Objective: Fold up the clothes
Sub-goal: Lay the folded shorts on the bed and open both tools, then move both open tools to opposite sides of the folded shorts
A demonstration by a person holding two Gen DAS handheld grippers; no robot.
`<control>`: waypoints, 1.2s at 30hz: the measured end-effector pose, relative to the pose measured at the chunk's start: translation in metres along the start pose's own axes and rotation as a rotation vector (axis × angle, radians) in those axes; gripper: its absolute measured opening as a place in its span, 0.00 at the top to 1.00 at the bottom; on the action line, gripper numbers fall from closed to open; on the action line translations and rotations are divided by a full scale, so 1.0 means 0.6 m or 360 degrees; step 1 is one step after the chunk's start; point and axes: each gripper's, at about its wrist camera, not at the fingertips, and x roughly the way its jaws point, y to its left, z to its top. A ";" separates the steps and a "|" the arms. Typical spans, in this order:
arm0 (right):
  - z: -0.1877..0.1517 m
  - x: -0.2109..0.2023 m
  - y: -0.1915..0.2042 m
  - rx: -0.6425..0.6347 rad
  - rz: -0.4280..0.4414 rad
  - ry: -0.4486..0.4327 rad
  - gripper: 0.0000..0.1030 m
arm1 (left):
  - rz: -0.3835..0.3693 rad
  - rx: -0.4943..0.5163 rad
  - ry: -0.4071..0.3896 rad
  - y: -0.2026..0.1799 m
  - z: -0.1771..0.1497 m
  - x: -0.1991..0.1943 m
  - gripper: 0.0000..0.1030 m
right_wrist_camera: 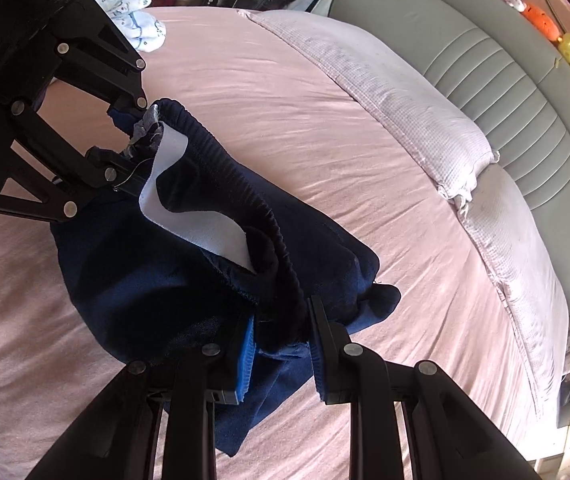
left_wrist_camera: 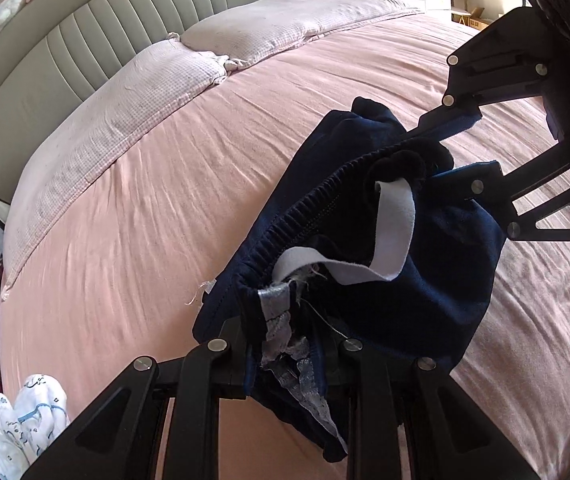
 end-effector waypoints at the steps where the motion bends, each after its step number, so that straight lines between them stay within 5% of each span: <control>1: 0.001 0.003 -0.004 0.0017 0.0009 0.0002 0.79 | -0.0014 -0.0024 0.0013 0.005 0.003 0.005 0.80; 7: 0.003 0.022 -0.029 0.0189 0.0059 0.0064 0.75 | -0.0157 -0.0294 0.0102 0.043 0.009 0.023 0.74; 12: -0.002 0.024 -0.042 0.0300 0.0066 0.0076 0.60 | -0.0043 -0.0329 0.0168 0.049 0.008 0.019 0.31; 16: -0.007 0.019 -0.066 0.0438 0.0053 0.0081 0.42 | -0.0014 -0.0299 0.0183 0.045 0.002 0.007 0.30; 27: -0.047 0.007 -0.105 0.0752 0.0122 0.0155 0.37 | 0.0012 -0.0535 0.0219 0.069 -0.041 -0.021 0.30; 36: -0.099 -0.008 -0.129 0.1229 0.0657 0.0086 0.30 | -0.0137 -0.0767 0.0169 0.079 -0.070 -0.044 0.30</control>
